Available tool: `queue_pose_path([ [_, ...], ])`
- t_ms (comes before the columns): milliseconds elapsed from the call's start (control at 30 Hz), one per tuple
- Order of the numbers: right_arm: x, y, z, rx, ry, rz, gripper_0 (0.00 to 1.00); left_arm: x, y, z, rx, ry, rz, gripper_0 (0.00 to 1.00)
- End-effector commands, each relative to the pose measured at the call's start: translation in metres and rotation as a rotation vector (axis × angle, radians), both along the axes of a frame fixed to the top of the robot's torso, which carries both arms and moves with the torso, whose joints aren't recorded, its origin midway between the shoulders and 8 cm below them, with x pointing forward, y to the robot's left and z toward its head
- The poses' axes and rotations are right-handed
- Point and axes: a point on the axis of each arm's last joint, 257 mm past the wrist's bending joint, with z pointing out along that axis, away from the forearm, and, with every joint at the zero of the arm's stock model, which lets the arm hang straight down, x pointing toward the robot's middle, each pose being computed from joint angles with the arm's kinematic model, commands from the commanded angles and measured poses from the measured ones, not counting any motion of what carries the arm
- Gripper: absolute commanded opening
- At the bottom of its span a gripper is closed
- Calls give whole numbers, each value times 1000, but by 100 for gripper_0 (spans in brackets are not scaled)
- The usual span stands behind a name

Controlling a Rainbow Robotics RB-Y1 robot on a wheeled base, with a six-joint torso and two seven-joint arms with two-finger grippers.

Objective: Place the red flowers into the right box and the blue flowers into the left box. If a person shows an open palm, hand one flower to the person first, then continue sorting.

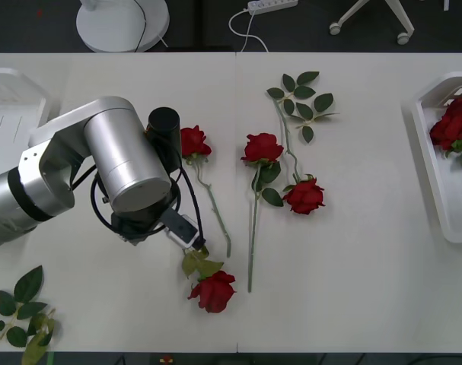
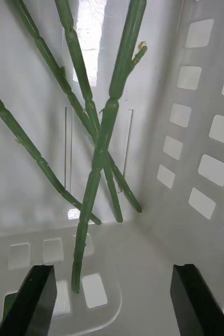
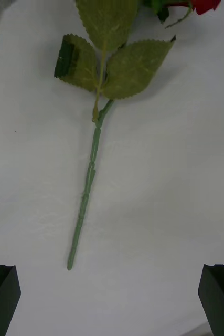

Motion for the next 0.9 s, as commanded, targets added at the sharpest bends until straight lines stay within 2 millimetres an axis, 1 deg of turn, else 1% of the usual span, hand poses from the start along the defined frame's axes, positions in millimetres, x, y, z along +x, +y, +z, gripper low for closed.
queue_pose_path([
  [33,9,-5,16,0,-41,-11,78,10,-35,-12,-59,3,-68,100],
  [67,10,-6,20,-1,-47,-11,79,10,-37,-15,-65,2,-73,100],
  [133,16,-3,35,16,-70,-5,84,11,-44,-27,-77,2,-79,100],
  [167,17,-2,39,24,-77,-5,84,12,-44,-29,-71,3,-78,100],
  [233,24,11,59,83,-108,-9,88,13,-42,-38,-56,5,-73,100],
  [267,26,16,64,104,-116,-11,89,13,-41,-41,-53,7,-72,100],
  [333,36,40,85,192,-161,-4,89,14,-37,-49,-49,14,-61,100],
  [367,38,45,90,211,-171,-11,90,15,-36,-50,-50,15,-58,100],
  [433,48,76,108,284,-204,-17,90,16,-35,-58,-57,25,-44,100],
  [467,50,83,111,302,-208,-23,89,16,-35,-59,-60,26,-41,100],
  [533,58,113,126,373,-248,-68,90,16,-35,-68,-73,36,-26,100],
  [567,60,120,129,394,-258,-86,90,16,-35,-71,-76,39,-22,100],
  [667,69,169,142,554,-301,-215,90,17,-33,-84,-96,44,1,100],
  [700,70,178,144,588,-303,-239,90,16,-31,-87,-97,47,5,100],
  [767,72,209,149,721,-302,-339,90,15,-31,-91,-105,46,9,100],
  [800,72,216,150,752,-299,-363,91,15,-31,-92,-106,47,10,100],
  [867,70,241,153,849,-276,-448,94,12,-29,-96,-104,53,13,100],
  [900,70,246,154,869,-271,-472,95,11,-30,-96,-107,52,12,100],
])
